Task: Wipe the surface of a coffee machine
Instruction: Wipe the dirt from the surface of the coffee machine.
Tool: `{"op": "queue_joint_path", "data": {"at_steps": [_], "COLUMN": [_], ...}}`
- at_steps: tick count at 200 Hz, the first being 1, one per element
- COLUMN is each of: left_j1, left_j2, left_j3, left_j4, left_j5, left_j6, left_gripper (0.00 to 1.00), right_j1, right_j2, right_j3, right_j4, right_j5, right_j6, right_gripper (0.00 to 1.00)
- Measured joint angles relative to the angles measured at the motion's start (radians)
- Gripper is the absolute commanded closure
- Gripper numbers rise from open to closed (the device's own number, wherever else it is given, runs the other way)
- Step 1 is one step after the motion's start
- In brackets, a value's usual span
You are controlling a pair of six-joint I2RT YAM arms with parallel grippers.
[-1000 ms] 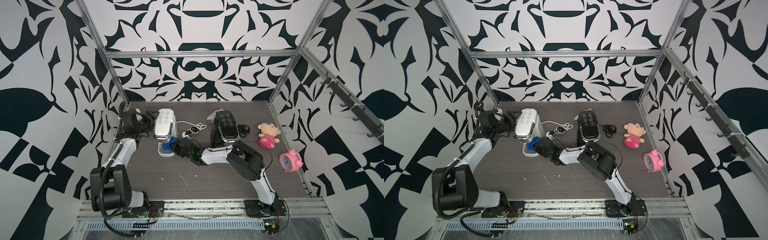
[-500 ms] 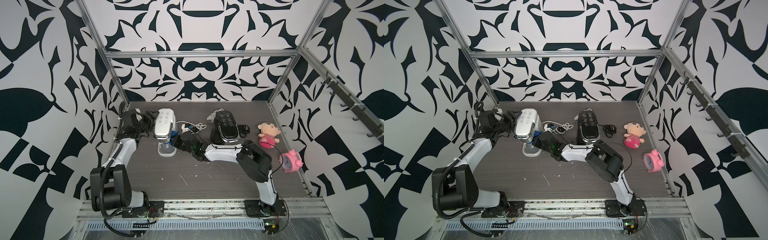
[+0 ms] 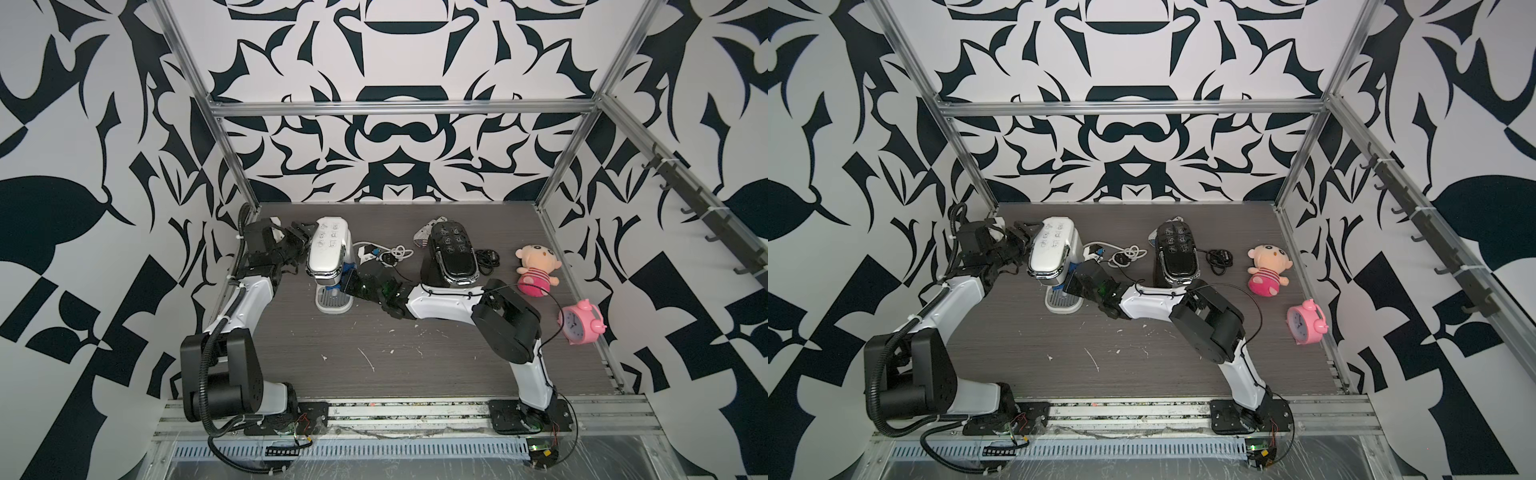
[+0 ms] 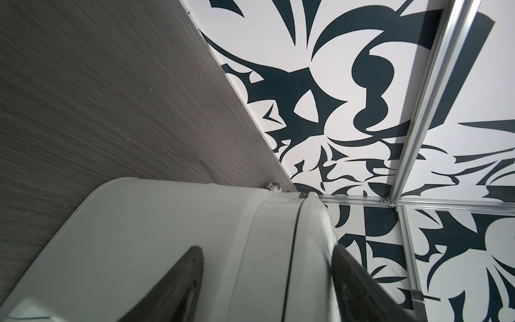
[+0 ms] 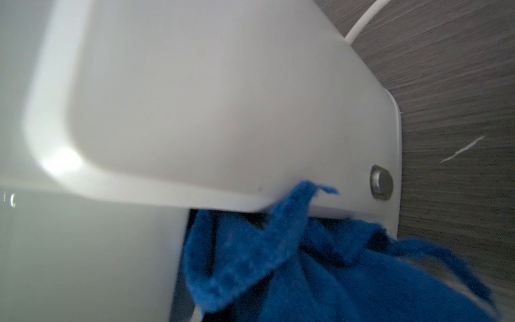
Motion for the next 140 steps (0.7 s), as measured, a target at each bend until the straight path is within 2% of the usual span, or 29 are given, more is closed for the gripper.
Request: {"op": "queue_joint_path", "data": {"at_steps": [96,140], "left_j1": [0.000,0.000], "left_j2": [0.000,0.000], "left_j3": [-0.003,-0.003], "left_j4": [0.005,0.006], "left_j5": [0.000,0.000], "left_j6": [-0.002,-0.002], "left_gripper": [0.26,0.26], "right_j1": [0.058,0.024], "right_j2": [0.082,0.064], "right_j3": [0.041,0.041], "right_j4": [-0.024,-0.041], "right_j5": [-0.017,-0.003], "right_j6": [0.008,-0.015], "right_gripper": [1.00,1.00]}}
